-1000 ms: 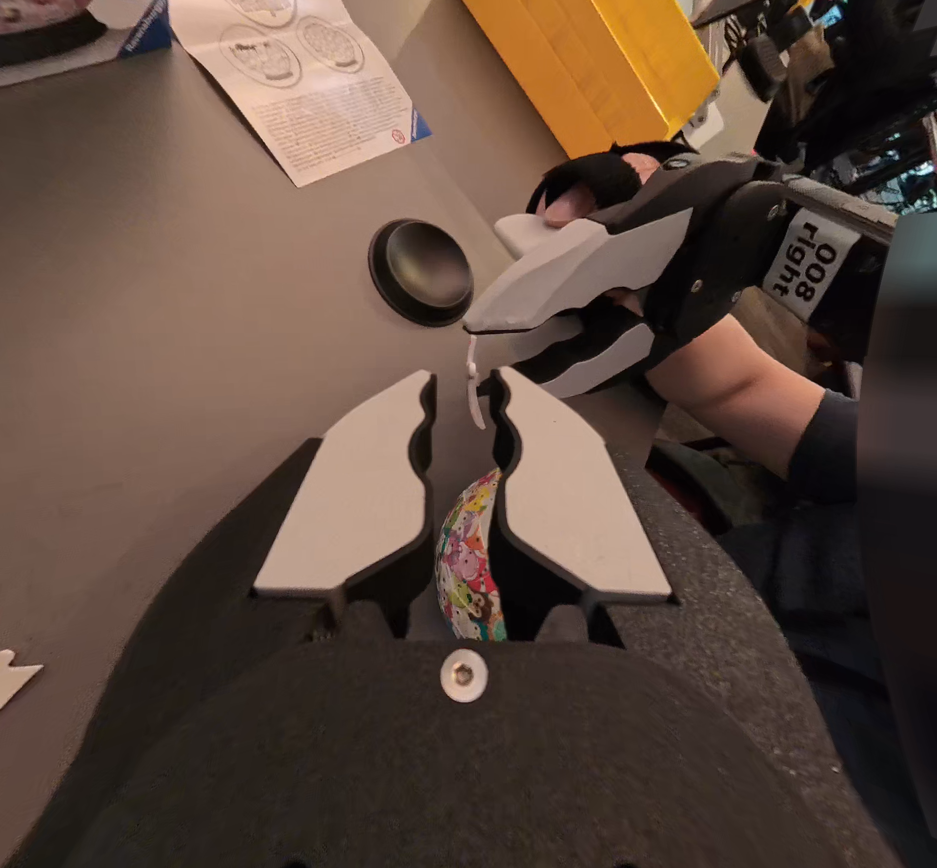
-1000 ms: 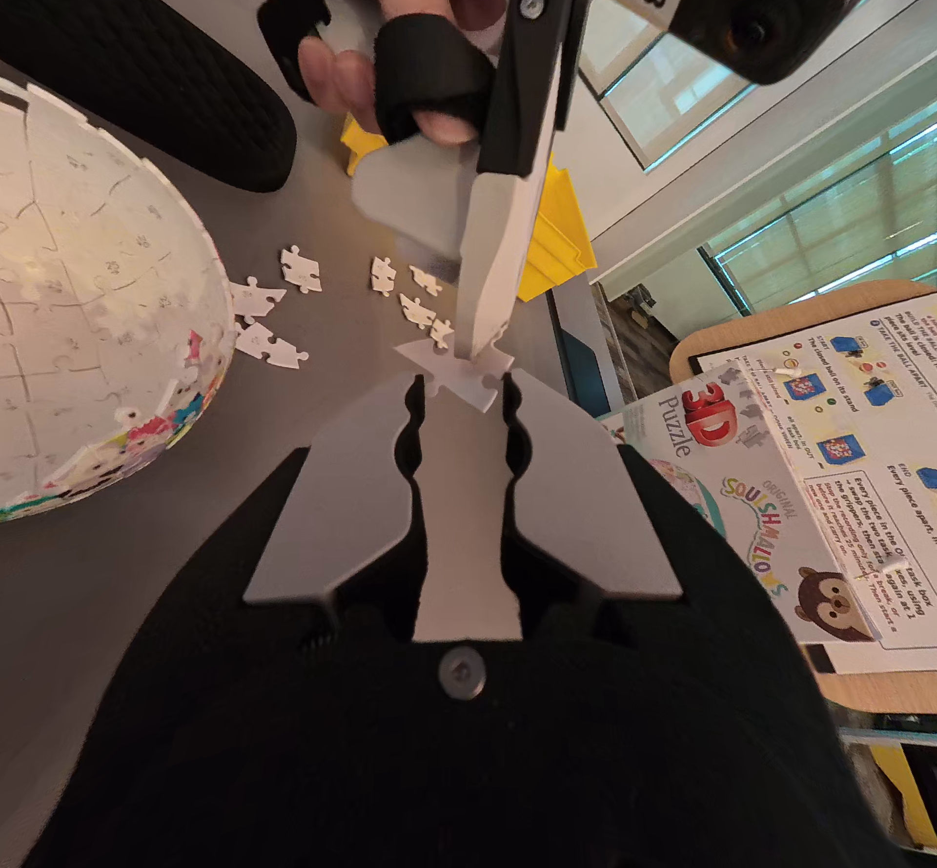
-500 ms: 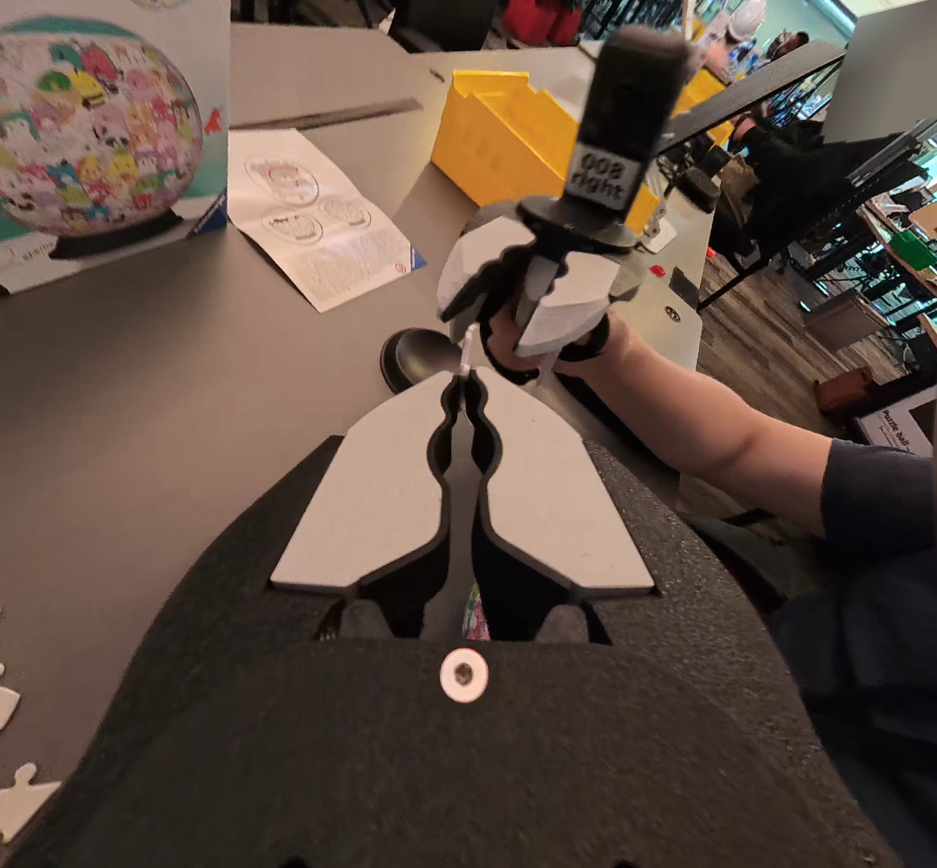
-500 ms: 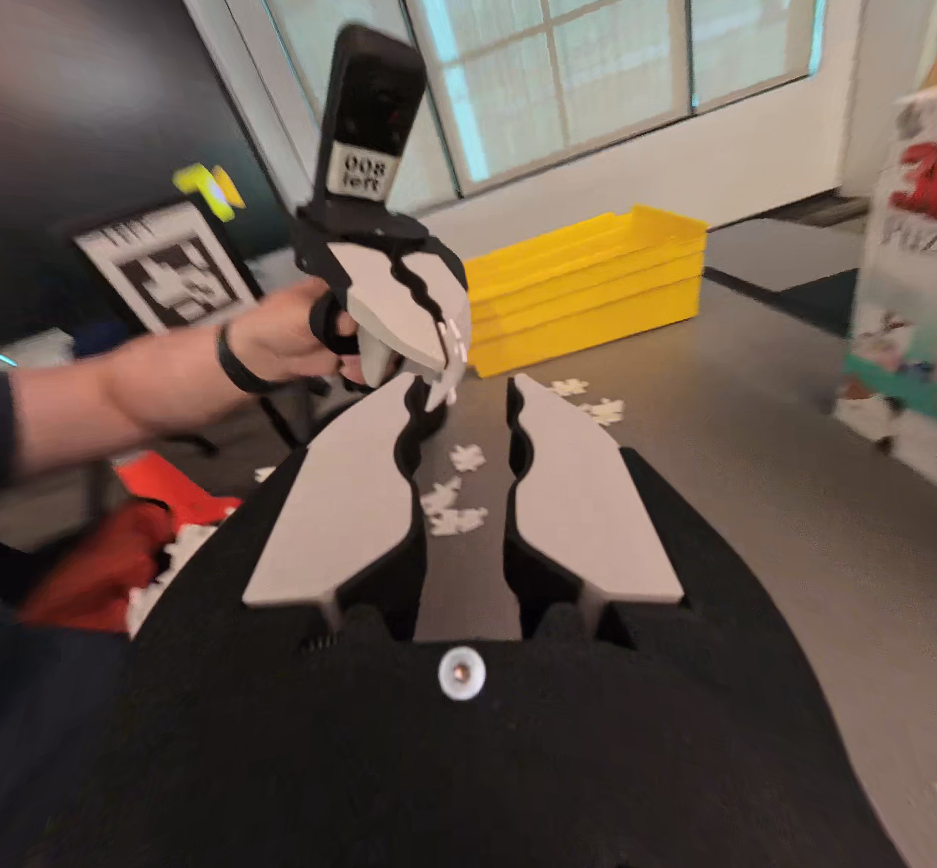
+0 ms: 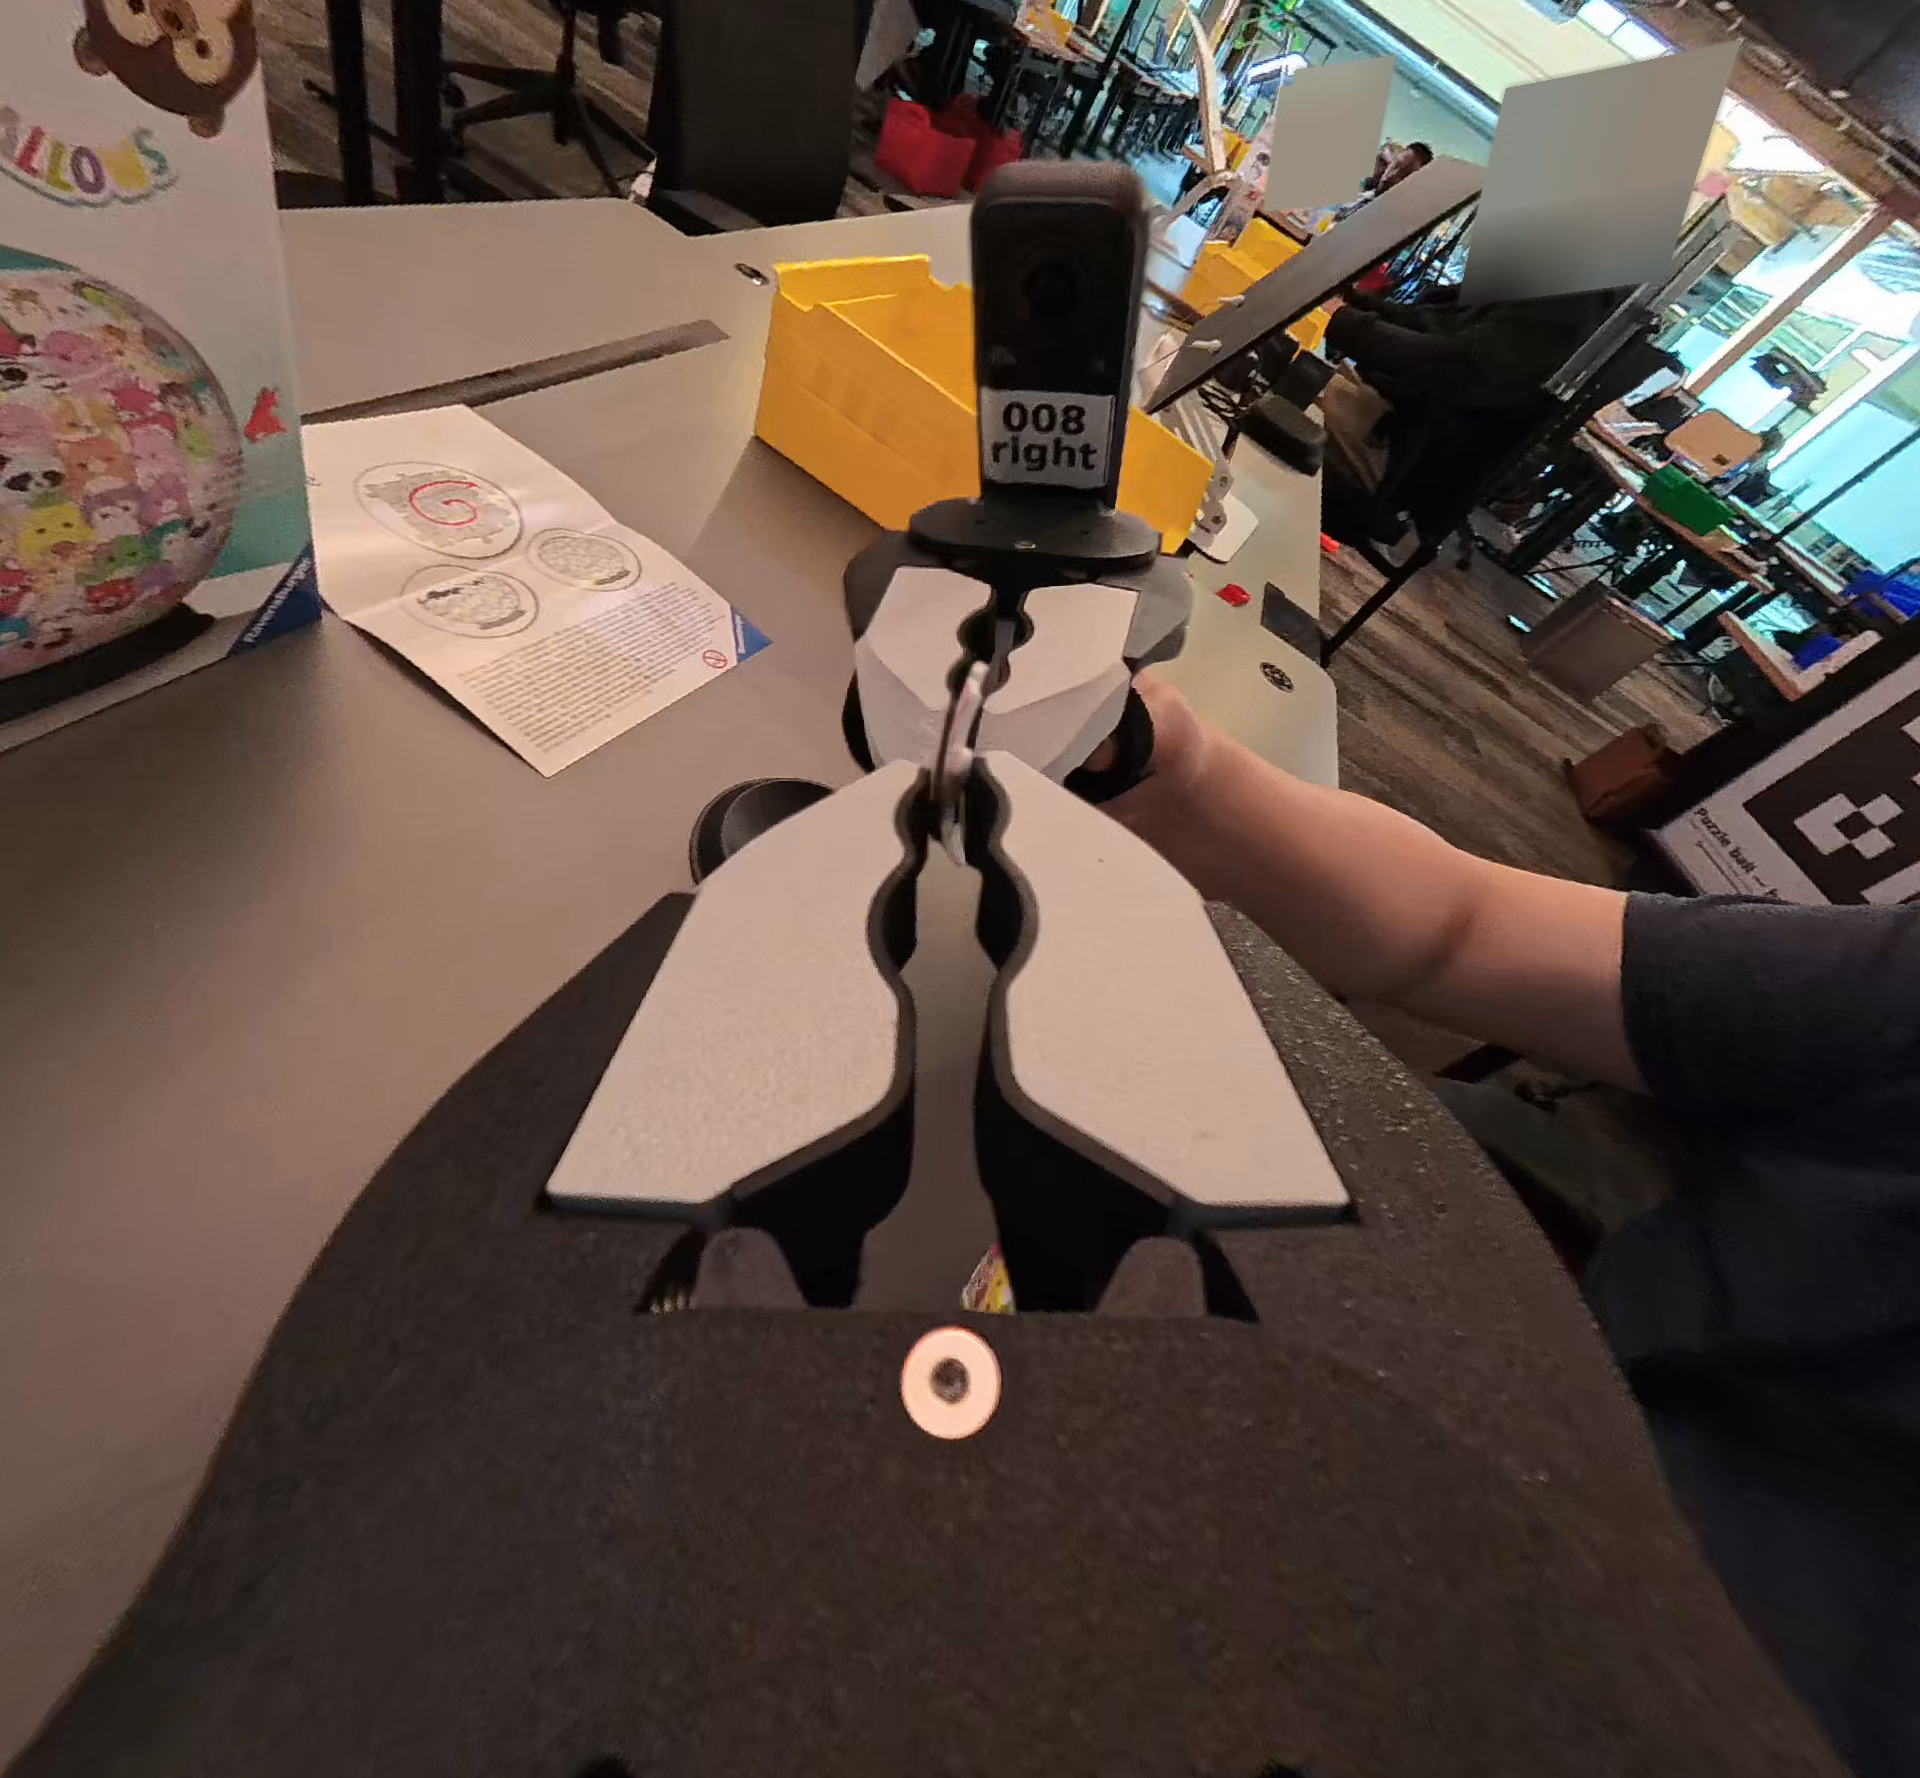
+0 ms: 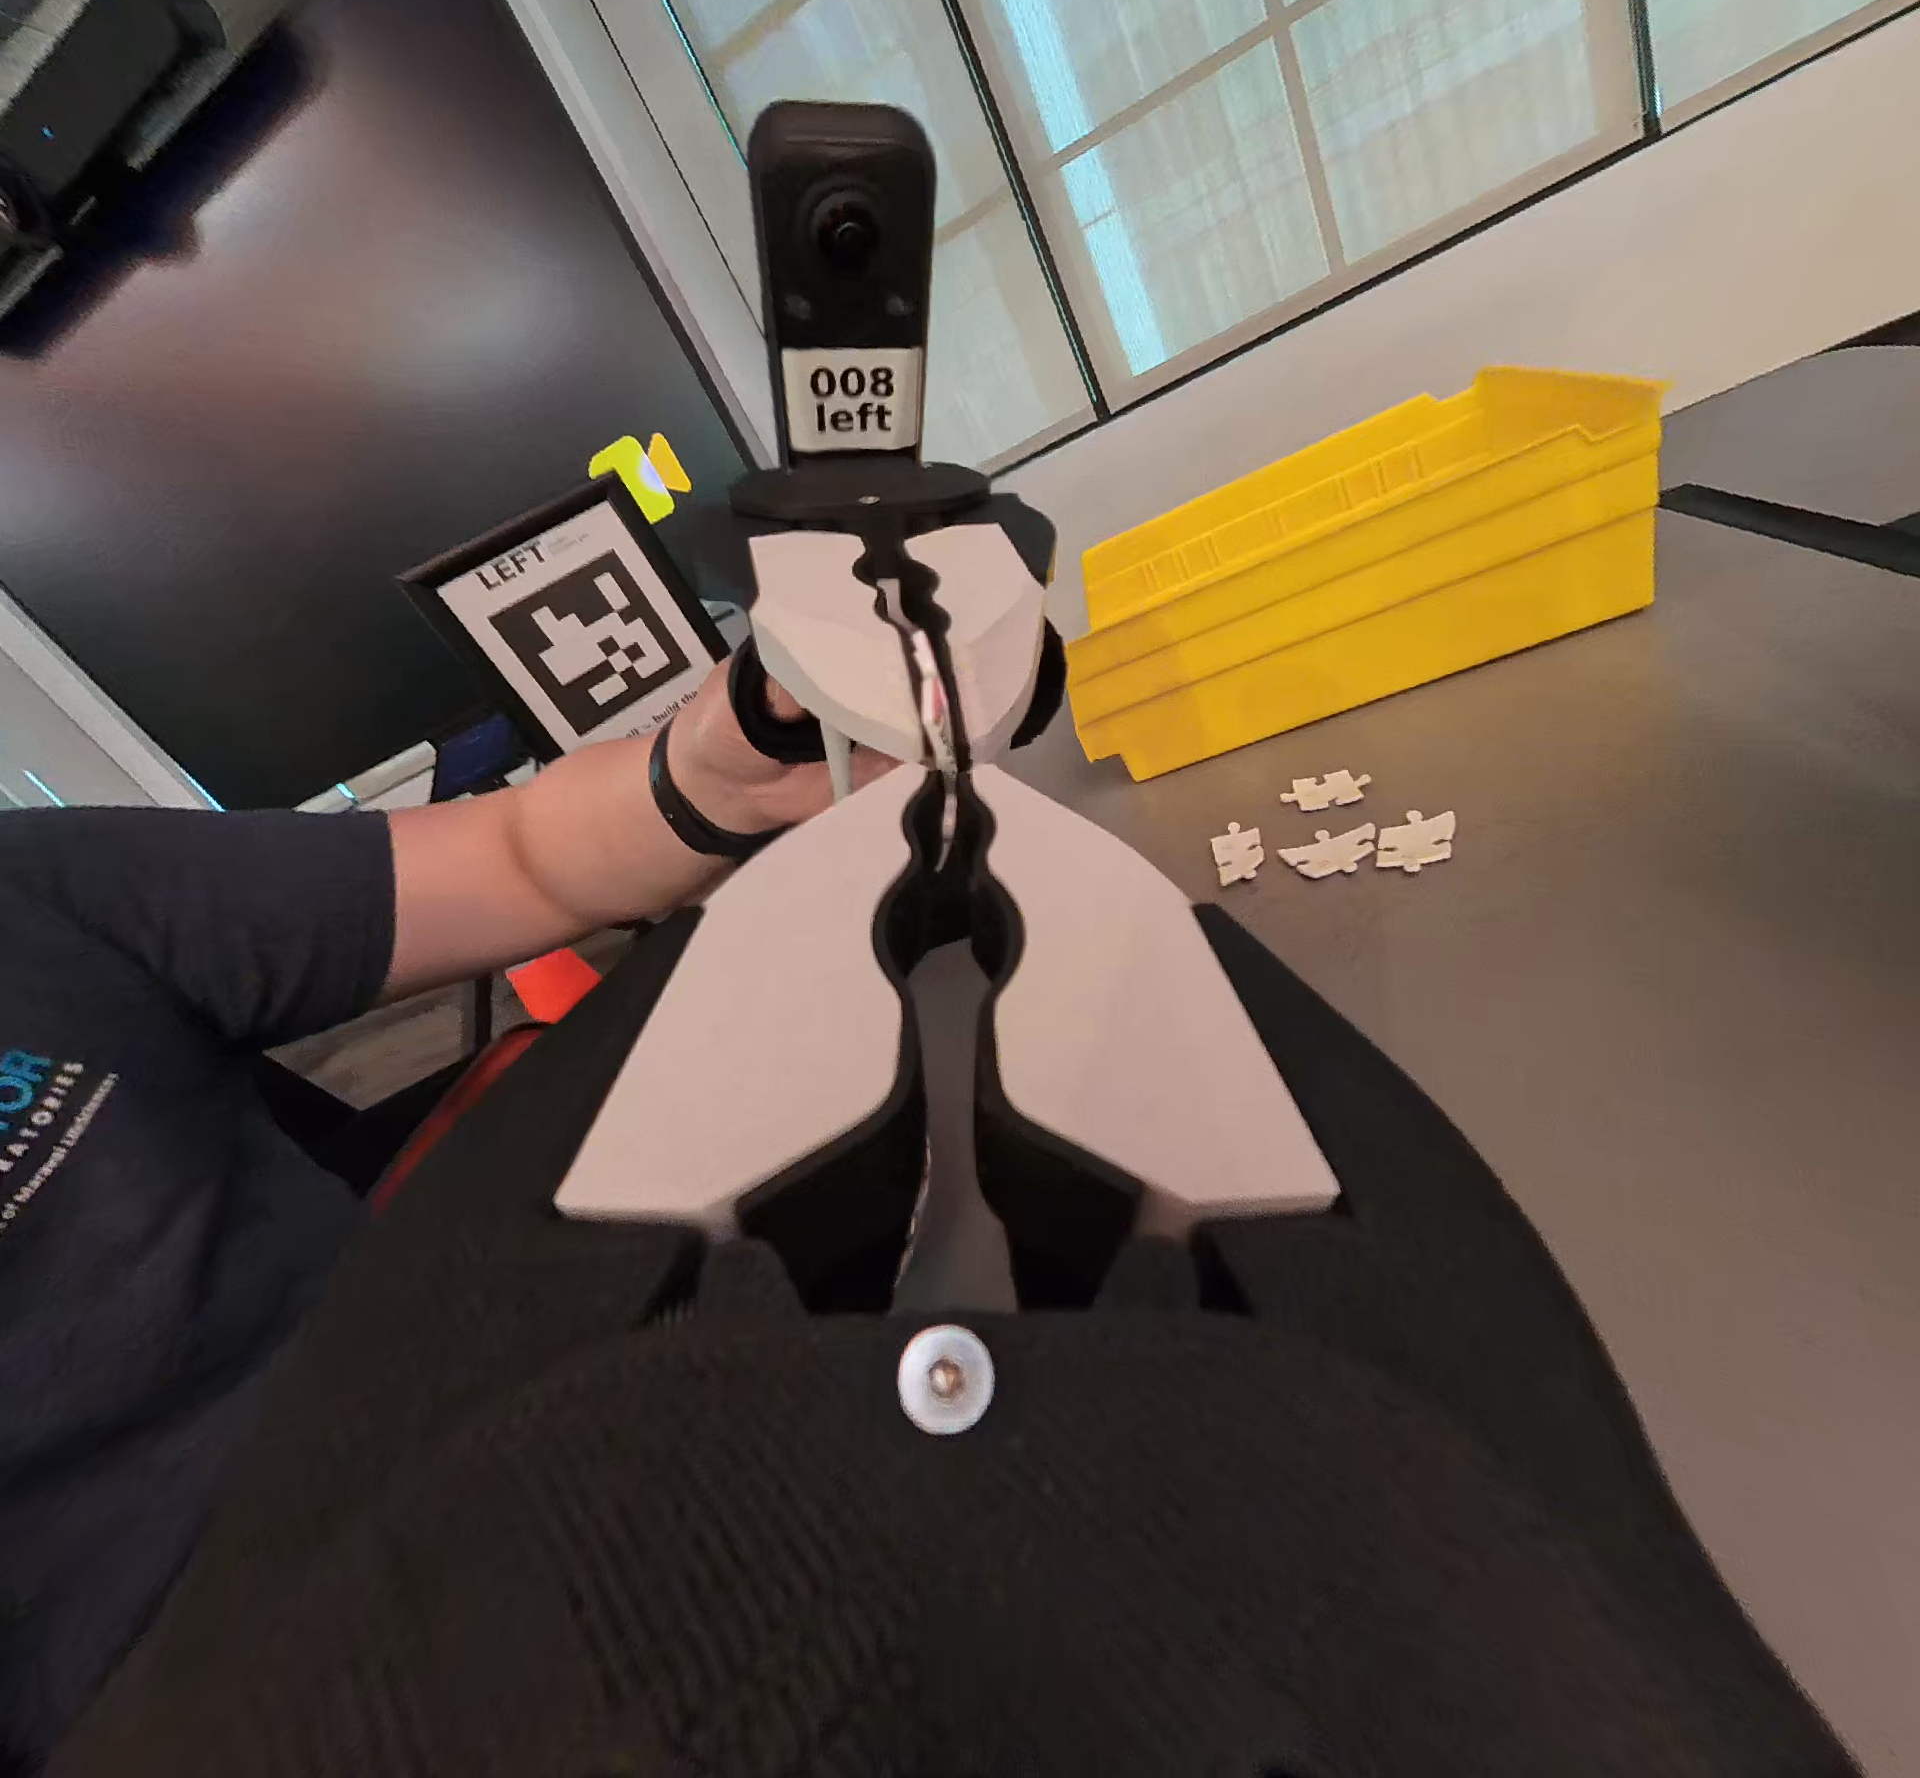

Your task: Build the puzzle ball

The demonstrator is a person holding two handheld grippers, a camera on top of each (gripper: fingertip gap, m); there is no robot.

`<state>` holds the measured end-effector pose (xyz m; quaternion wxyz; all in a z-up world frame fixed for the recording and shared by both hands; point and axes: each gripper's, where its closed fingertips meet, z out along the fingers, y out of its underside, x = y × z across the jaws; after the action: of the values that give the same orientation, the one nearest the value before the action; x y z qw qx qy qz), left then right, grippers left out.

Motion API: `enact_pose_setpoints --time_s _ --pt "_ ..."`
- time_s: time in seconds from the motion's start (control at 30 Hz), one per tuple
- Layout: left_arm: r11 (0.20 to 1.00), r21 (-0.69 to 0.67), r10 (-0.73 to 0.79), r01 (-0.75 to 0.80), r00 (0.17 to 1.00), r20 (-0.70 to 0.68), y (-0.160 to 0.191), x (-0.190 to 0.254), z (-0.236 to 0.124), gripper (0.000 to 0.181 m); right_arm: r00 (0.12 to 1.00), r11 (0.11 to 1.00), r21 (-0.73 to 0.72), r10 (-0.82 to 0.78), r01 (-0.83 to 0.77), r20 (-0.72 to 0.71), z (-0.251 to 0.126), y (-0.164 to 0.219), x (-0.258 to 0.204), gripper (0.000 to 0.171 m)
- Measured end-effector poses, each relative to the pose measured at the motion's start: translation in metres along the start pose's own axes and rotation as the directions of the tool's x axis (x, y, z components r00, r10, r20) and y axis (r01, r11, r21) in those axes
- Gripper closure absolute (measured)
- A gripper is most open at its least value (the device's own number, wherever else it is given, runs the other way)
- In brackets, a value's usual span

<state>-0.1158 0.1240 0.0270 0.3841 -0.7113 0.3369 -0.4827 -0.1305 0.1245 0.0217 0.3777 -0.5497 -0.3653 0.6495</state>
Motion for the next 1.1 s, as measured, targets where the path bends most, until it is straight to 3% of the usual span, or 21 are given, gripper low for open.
enact_pose_setpoints --time_s 0.13,0.3,0.43,0.57,0.7,0.8,1.1 --pt "0.998 -0.059 0.023 -0.022 1.0 0.012 0.0 -0.005 -0.003 0.157 0.992 0.99 -0.112 -0.091 0.081 -0.09 -0.008 0.008 0.011 0.168" --pt "0.956 -0.277 0.11 -0.101 0.994 0.017 0.018 -0.006 -0.003 0.154 0.963 0.943 -0.272 -0.234 0.191 -0.132 -0.013 0.02 0.015 0.168" --pt "0.902 -0.4 0.198 -0.163 0.979 0.047 0.035 -0.008 0.0 0.177 0.947 0.905 -0.347 -0.3 0.244 -0.115 -0.011 0.029 0.013 0.168" --pt "0.881 -0.437 0.226 -0.182 0.973 0.053 0.043 -0.009 0.0 0.179 0.938 0.88 -0.392 -0.331 0.269 -0.1 -0.012 0.036 0.011 0.168" --pt "0.924 -0.354 0.191 -0.147 0.977 0.093 0.03 -0.008 -0.003 0.18 0.933 0.903 -0.318 -0.34 0.29 -0.115 -0.008 0.024 0.009 0.167" --pt "0.967 -0.226 0.145 -0.118 0.984 0.106 0.01 -0.005 -0.009 0.18 0.938 0.938 -0.193 -0.316 0.287 -0.144 -0.006 0.006 0.007 0.15" --pt "0.985 -0.138 0.116 -0.1 0.987 0.112 0.005 -0.001 -0.01 0.18 0.97 0.975 0.006 -0.218 0.22 -0.104 -0.001 -0.009 -0.002 0.157"
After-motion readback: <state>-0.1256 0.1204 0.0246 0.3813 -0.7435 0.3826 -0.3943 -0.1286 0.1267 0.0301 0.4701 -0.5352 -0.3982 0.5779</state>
